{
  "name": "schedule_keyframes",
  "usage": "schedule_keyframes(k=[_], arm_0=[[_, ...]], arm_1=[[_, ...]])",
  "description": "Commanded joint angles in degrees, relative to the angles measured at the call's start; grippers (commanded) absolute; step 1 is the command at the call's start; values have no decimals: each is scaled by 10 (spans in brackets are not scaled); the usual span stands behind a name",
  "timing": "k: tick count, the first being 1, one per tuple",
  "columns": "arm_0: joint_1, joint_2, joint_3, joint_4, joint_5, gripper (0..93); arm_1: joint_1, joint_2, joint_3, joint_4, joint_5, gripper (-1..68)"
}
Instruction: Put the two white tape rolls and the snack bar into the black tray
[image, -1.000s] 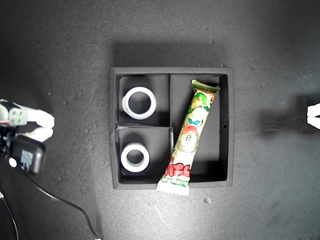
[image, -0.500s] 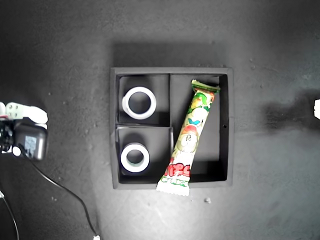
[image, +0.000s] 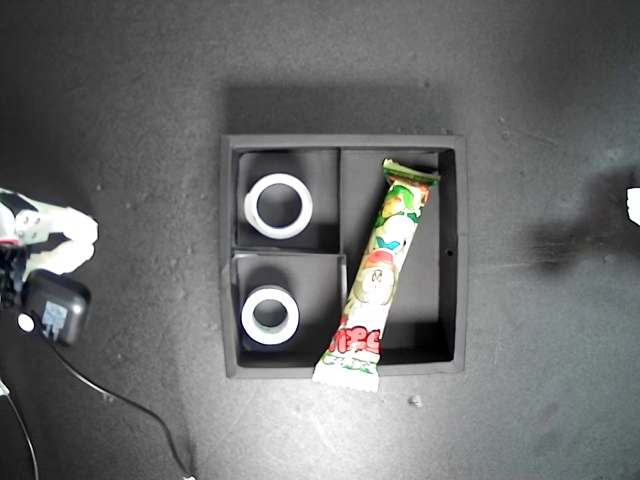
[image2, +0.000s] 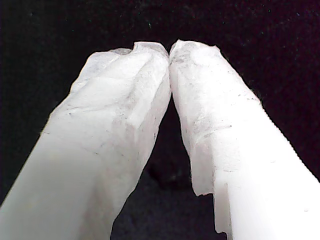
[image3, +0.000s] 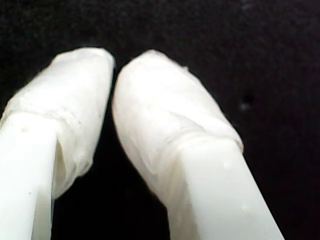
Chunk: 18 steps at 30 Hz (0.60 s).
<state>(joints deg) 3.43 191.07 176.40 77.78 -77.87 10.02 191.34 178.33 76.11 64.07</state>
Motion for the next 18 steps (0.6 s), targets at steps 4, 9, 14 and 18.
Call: schedule_keyframes(k=[4, 9, 14, 18], arm_0=[[-8, 30, 34, 22, 5, 2], [-8, 30, 34, 22, 5, 2], [-8, 30, 34, 22, 5, 2], [-8, 30, 34, 22, 5, 2]], arm_1=[[-12, 4, 6, 7, -4, 0], [-25, 5, 7, 7, -5, 0], [-7, 5, 7, 7, -5, 0], [-11, 5, 7, 7, -5, 0]])
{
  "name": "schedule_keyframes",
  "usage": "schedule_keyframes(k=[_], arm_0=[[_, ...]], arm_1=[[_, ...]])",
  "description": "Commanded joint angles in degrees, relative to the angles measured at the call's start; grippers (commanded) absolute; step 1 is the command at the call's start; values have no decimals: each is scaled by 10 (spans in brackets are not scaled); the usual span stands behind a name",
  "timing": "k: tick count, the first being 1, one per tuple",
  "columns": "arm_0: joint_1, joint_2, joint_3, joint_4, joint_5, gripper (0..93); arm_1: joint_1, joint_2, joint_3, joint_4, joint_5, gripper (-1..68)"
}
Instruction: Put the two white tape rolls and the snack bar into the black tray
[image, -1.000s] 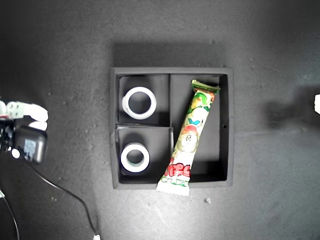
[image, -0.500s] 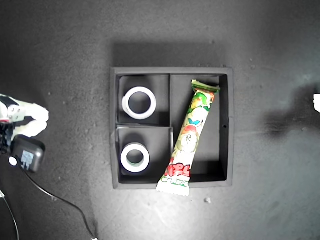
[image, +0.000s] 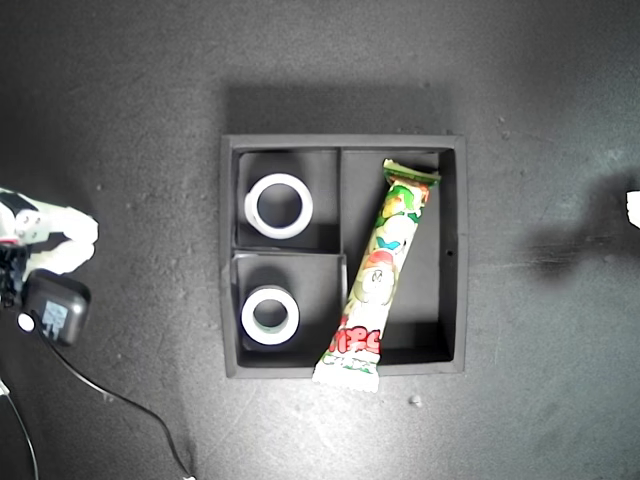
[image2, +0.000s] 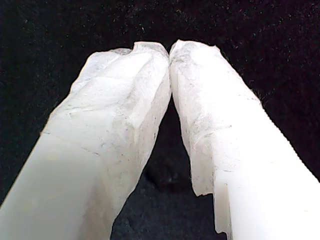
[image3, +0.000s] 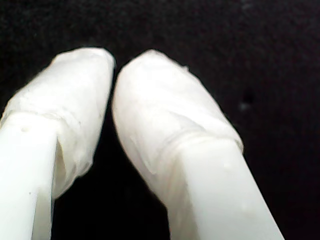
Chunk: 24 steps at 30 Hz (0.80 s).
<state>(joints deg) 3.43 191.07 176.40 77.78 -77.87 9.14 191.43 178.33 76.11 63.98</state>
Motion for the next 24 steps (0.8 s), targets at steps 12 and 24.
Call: schedule_keyframes(k=[12, 24], arm_0=[[-8, 30, 34, 22, 5, 2], [-8, 30, 34, 22, 5, 2]], arm_1=[[-15, 4, 7, 7, -4, 0], [-27, 4, 7, 7, -4, 0]])
